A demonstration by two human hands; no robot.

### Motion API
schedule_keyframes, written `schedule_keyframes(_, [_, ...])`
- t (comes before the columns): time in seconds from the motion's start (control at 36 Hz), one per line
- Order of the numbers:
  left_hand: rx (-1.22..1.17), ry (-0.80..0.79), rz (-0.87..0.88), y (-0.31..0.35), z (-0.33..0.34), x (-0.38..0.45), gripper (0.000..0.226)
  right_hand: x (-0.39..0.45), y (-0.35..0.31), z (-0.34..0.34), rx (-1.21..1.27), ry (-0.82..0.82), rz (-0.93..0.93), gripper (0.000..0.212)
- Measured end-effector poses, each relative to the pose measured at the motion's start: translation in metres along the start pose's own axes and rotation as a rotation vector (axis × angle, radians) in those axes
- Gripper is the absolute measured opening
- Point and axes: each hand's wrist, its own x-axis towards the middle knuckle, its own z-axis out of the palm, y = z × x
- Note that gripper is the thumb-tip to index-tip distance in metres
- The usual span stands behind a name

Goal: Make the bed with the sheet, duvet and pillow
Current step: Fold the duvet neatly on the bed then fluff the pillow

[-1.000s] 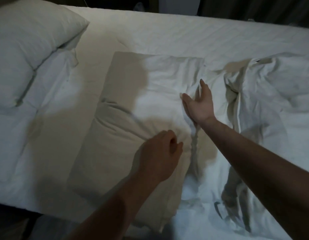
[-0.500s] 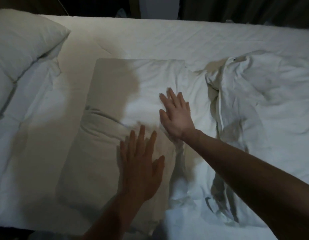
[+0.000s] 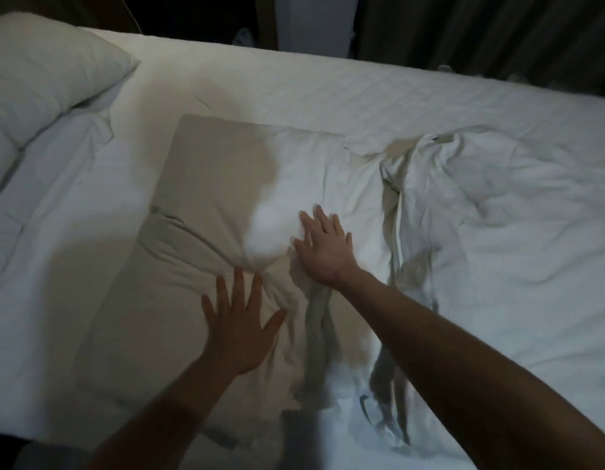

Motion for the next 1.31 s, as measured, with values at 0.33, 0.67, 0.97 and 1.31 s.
schedule_keyframes(0.33, [-0.631, -0.028, -0.016, 0.203, -0.033, -0.112, 0.096, -0.108, 0.182, -0.171, -0.202, 0.309, -0.045, 0.071])
schedule_keyframes(0.67, [-1.111, -0.466, -0.418, 0.271, 0.031, -0.103, 0.119, -0.105, 0.246, -0.141, -0.208, 0.155, 0.102, 0.065])
schedule_keyframes(0.97, [-1.085, -0.349, -0.414, 0.279, 0.006, -0.074, 0.081, -0.068, 0.243, -0.194, -0.281, 0.185, -0.114, 0.067])
schedule_keyframes(1.31, [-1.174, -0.117, -0.555, 0.319, 0.017, -0.024, 0.087, 0.105, 0.251, -0.261, -0.515, 0.194, -0.144, 0.096])
